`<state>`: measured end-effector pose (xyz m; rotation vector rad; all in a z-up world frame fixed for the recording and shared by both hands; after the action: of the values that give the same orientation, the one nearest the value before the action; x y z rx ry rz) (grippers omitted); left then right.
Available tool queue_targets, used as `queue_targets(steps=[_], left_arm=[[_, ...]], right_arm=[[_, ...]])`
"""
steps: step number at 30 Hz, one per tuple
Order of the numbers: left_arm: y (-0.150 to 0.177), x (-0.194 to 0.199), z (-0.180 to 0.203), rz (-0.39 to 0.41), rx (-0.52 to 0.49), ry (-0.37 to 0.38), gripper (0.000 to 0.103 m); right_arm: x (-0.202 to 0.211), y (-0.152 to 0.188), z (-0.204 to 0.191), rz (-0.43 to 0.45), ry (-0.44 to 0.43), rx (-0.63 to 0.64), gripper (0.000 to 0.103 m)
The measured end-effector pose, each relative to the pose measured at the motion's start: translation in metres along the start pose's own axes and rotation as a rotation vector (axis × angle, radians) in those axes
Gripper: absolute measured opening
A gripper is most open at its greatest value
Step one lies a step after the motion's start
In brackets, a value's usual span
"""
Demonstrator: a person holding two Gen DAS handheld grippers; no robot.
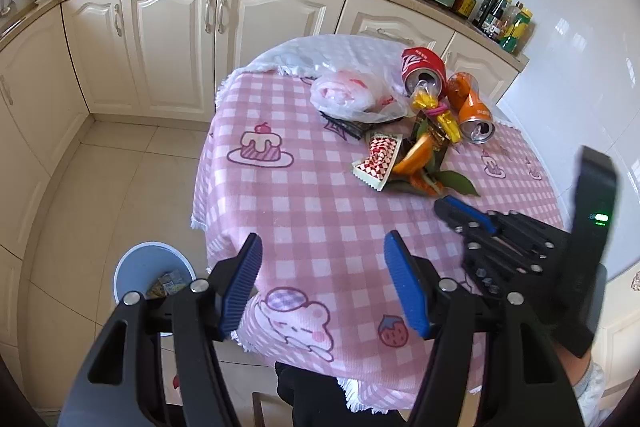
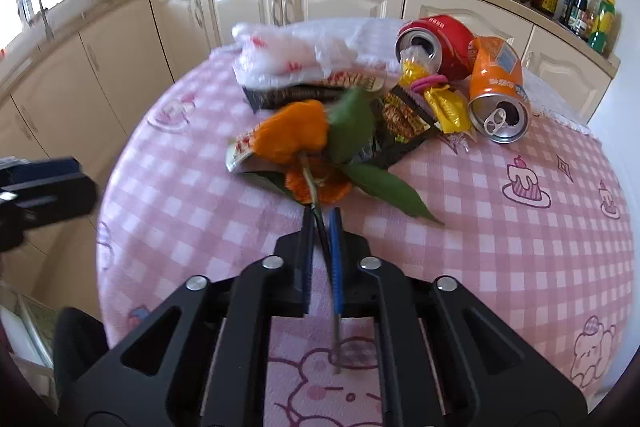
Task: Collect trash
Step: 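Swing both open tools back over the table toward the remaining trash, then grasp the red-white wrapper with the left tool while the right tool grasps the orange flower stem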
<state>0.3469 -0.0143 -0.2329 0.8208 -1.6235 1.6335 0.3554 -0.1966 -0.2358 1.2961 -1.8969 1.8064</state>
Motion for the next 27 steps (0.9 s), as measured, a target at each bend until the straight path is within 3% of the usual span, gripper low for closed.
queue_targets(steps=[3, 7, 21, 22, 23, 27], left_arm=[[-0.004, -0.009, 0.009, -0.011, -0.015, -0.001, 0.062], [-0.011, -0.022, 0.028, -0.021, -0.050, 0.003, 0.062], [-0.048, -0.076, 0.076, 0.008, -0.136, -0.097, 0.062], [-0.050, -0.077, 0.077, 0.009, -0.137, -0.094, 0.059], [-0.051, -0.079, 0.078, 0.009, -0.139, -0.089, 0.047], [-0.055, -0.082, 0.078, 0.020, -0.141, -0.093, 0.023]], right_arm=[[0.024, -0.005, 0.003, 0.081, -0.033, -0.021, 0.004], [0.047, -0.007, 0.012, 0.125, -0.063, -0.057, 0.004], [0.054, 0.004, 0.056, 0.148, -0.049, -0.146, 0.004], [0.054, 0.004, 0.056, 0.147, -0.049, -0.147, 0.004], [0.053, 0.004, 0.057, 0.148, -0.049, -0.147, 0.004], [0.053, 0.002, 0.055, 0.154, -0.051, -0.145, 0.004]])
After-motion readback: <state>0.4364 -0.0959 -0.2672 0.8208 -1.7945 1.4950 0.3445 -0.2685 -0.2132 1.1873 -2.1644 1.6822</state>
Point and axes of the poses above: each gripper's, at about its wrist camera, not at the fingertips, and x roughly against the way its jaws point, z to its right, y to its underside, the point moved 5 cm from there along -x, roughly the way its jaws point, and after that the axes turned 15 degrees about -y, right-handed, at the moved point
